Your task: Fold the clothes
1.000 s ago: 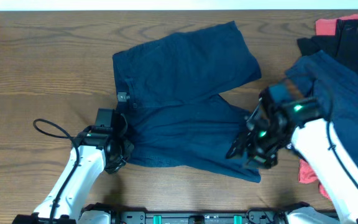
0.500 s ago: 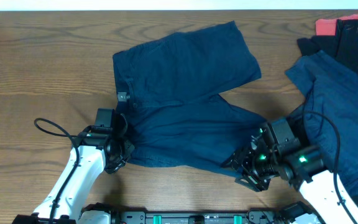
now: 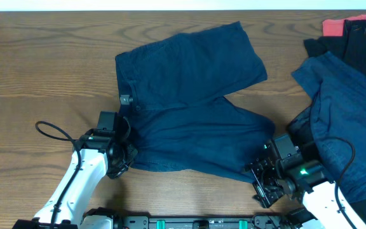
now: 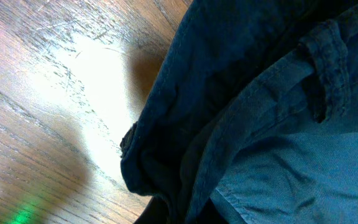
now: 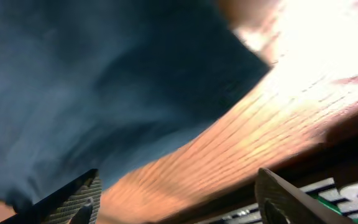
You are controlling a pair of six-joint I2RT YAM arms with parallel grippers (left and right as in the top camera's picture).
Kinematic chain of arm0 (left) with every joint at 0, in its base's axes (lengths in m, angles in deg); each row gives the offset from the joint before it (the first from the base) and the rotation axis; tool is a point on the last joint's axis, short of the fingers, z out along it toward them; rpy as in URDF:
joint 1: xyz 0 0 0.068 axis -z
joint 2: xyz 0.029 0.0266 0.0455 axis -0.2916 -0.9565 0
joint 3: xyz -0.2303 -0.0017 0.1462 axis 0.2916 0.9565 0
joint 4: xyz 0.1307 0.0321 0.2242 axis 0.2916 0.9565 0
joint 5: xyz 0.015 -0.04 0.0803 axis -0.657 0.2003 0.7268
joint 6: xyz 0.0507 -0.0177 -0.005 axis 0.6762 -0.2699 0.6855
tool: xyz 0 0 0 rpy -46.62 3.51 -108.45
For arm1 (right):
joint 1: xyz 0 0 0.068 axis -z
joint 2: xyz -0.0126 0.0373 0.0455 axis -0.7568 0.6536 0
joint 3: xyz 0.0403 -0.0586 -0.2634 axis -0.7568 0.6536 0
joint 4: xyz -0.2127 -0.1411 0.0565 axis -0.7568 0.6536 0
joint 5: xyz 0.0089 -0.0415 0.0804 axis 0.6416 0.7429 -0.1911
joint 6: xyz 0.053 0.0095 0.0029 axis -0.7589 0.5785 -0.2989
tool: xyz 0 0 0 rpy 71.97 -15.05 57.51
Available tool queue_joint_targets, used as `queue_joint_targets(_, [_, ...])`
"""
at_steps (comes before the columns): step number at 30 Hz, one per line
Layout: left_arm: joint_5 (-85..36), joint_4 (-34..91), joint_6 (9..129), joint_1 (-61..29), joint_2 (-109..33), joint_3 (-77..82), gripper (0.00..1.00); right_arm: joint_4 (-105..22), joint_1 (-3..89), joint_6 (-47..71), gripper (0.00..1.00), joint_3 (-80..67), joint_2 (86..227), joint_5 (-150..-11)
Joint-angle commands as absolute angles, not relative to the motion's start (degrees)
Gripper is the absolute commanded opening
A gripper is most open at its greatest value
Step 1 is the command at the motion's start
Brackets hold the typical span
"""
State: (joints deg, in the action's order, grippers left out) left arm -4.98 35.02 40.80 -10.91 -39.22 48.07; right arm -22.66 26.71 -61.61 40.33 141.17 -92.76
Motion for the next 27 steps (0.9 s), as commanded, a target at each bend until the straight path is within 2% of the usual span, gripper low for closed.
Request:
queue_joint_targets(1, [-4.93, 35.48, 41.96, -11.26, -38.79, 46.67, 0.06, -23.95, 26.29, -68.49, 0.75, 42.62, 140.85, -89.86])
queue_joint_targets(7, [-4.95, 35.74, 41.96, -11.26, -38.79, 46.67, 0.06, -24.52, 26.29, -70.81, 0.71, 43.89, 140.85, -81.62])
queue_joint_targets(10, [-4.93, 36.77, 41.96, -11.26, -38.79, 46.67, 0.06, -24.98, 26.33, -70.83, 0.46, 43.89, 140.85, -76.74])
queue_joint_targets(12, [-4.93, 37.65, 41.98, -11.26, -38.79, 46.67, 0.06, -25.81, 26.36, -70.81, 0.41, 43.89, 140.85, -73.42])
queue_joint_targets(17, [-4.89, 38.91, 41.98, -11.26, -38.79, 46.67, 0.06, -27.04, 26.36, -70.77, 0.39, 43.91, 140.85, -68.13])
queue_joint_targets(20, [-4.91, 39.02, 41.98, -11.26, -38.79, 46.67, 0.06, -27.19, 26.36, -70.75, 0.32, 43.91, 140.85, -67.96])
queue_joint_targets(27, [-4.89, 39.59, 42.00, -11.26, -38.79, 46.67, 0.06, -27.25, 26.29, -70.26, 0.33, 43.96, 140.85, -68.70])
